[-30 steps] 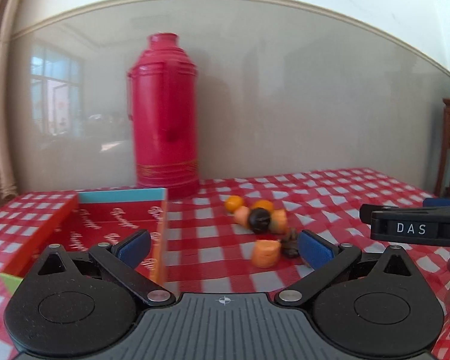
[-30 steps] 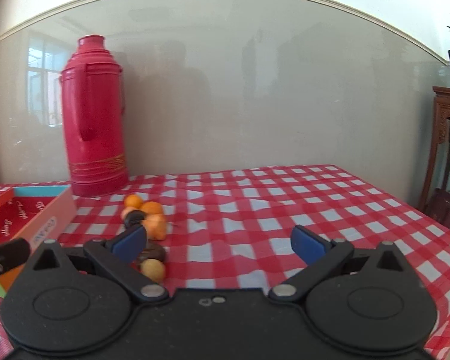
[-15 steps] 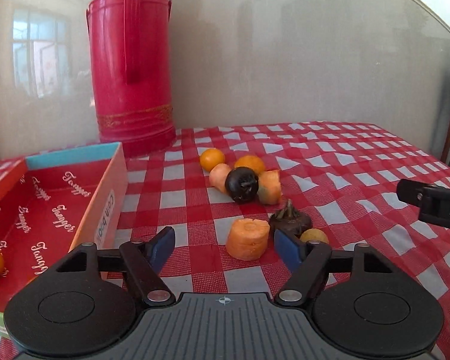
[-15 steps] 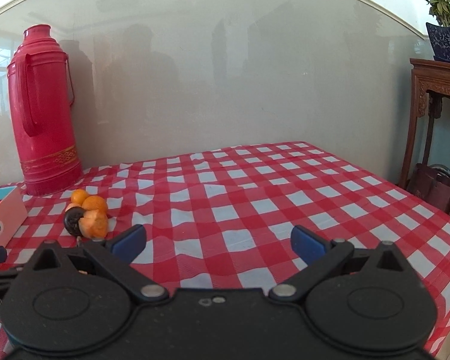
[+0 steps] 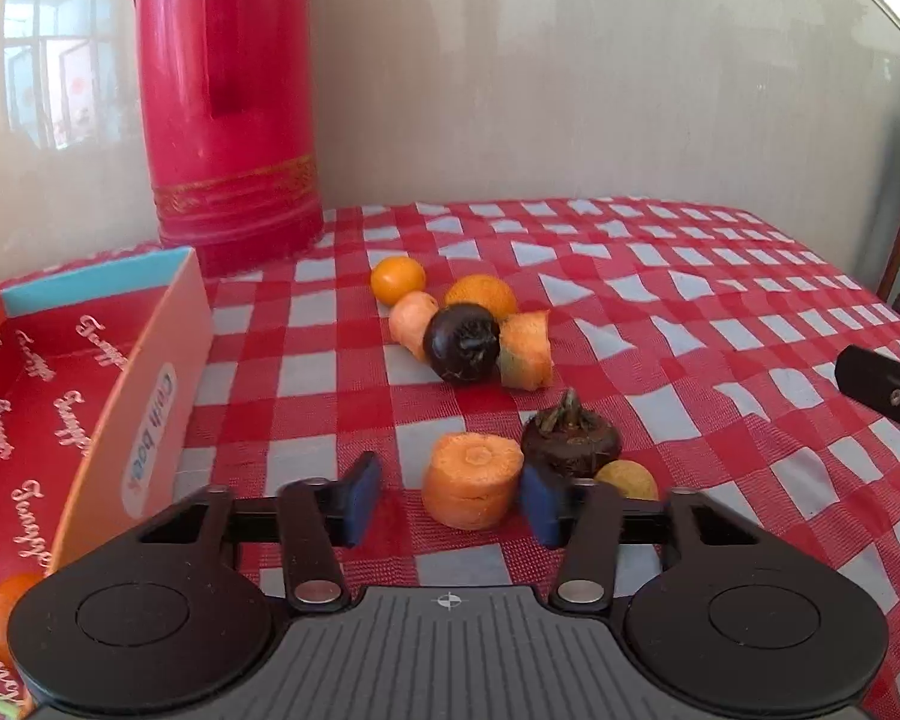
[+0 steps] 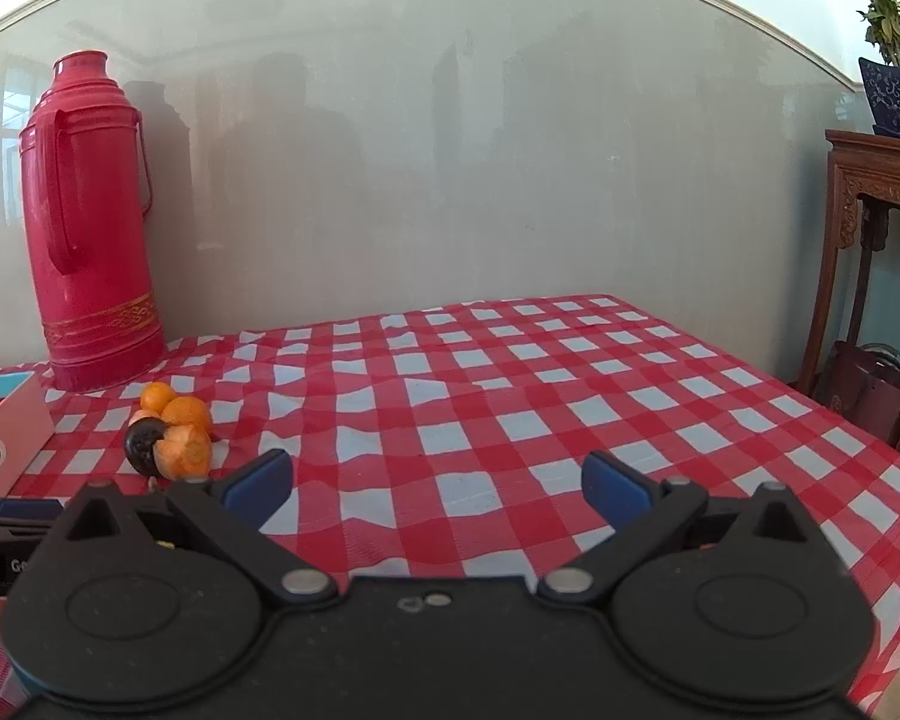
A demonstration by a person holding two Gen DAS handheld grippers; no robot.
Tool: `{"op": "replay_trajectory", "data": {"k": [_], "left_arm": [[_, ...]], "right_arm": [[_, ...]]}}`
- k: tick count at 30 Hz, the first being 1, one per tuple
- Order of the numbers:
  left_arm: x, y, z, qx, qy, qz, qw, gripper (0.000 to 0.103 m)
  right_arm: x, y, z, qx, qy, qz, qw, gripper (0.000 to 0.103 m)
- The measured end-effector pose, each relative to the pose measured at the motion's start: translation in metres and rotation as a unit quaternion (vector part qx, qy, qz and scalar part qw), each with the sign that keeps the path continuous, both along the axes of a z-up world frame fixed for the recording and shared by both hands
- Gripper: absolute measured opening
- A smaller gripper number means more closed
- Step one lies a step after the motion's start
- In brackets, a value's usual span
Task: Organize fruits
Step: 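Reach the left gripper to the carrot chunk and grasp it, then carry the carrot chunk with the left gripper into the box and release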
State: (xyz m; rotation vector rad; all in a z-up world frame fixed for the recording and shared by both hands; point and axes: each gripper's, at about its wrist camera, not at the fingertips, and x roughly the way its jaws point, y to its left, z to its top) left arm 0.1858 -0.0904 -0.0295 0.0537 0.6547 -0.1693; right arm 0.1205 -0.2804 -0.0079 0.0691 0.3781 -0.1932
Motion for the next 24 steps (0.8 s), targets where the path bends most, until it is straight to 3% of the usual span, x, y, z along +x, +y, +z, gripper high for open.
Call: {"op": "replay_trajectory", "data": {"k": [10,24], "left_arm": [[-0.018,0.007,0.017,0.009,-0.035,-0.001,0.9994,0.034],[-0.057,0.060,0.058,0.016,-0.082,0.032,0.9960,0.034]], "right_arm": [[0.000,0.001,0.002,0.007,-0.004,0.003,1.000,0.097],[0.000,0.029,-0.002,0.002,0.010,0.027,1.000,0.097]]}}
